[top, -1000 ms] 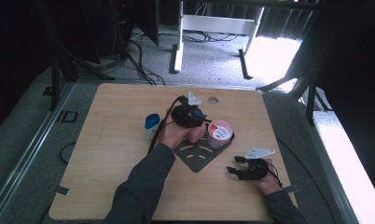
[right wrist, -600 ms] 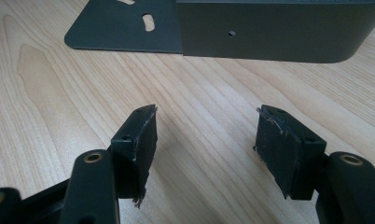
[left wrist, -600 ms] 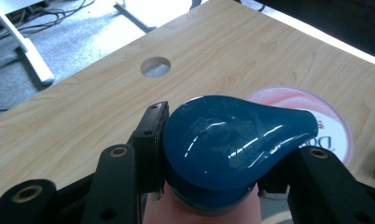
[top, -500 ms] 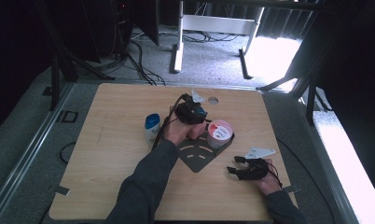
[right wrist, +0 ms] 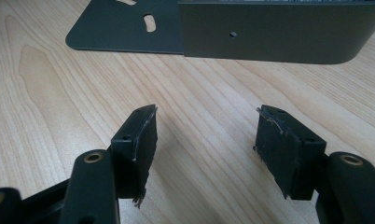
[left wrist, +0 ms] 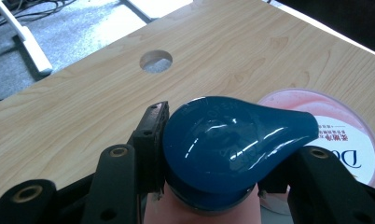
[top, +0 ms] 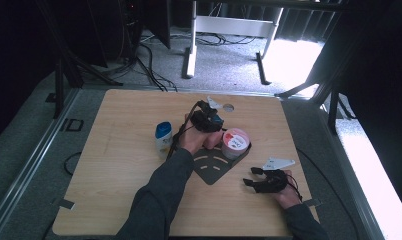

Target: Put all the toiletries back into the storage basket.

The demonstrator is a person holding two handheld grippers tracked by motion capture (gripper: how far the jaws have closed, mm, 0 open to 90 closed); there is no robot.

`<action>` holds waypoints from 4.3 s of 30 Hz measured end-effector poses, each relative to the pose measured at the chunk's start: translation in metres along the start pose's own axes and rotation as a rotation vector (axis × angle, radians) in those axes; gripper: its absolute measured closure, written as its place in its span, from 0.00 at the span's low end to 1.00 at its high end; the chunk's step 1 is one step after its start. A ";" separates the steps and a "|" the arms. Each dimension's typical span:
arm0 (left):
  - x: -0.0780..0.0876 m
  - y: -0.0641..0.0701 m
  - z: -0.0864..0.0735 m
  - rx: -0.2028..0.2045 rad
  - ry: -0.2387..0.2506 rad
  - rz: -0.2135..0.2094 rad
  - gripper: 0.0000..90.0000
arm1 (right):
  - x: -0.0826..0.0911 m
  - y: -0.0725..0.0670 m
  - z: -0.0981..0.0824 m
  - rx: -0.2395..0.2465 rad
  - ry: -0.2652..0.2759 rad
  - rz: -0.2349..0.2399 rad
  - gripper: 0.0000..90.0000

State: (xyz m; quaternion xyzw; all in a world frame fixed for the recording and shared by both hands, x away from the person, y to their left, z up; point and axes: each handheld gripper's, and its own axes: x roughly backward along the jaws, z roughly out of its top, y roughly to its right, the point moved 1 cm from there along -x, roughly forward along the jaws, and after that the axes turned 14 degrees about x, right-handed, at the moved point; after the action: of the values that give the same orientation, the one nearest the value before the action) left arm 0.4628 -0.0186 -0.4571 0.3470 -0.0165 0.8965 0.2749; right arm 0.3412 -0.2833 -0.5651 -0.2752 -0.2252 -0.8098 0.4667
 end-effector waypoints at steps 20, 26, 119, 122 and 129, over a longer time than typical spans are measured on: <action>-0.008 -0.001 0.000 0.038 0.002 0.032 0.59 | 0.000 0.000 0.000 0.002 -0.001 0.000 0.42; -0.008 0.002 0.001 0.035 0.006 0.028 0.59 | 0.000 0.000 0.000 0.002 -0.001 0.000 0.42; 0.058 -0.003 -0.034 -0.044 -0.046 -0.199 0.40 | 0.000 -0.001 0.000 0.010 -0.002 0.003 0.42; 0.063 -0.003 -0.036 -0.063 -0.048 -0.210 0.41 | 0.000 -0.001 0.000 0.010 -0.001 0.004 0.42; 0.074 -0.002 -0.039 -0.091 -0.044 -0.233 0.43 | 0.000 -0.001 0.000 0.010 -0.001 0.003 0.41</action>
State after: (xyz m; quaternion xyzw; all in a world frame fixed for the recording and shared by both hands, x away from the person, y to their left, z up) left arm 0.3946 0.0278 -0.4402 0.3532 -0.0227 0.8490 0.3923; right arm 0.3405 -0.2829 -0.5652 -0.2735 -0.2291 -0.8077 0.4693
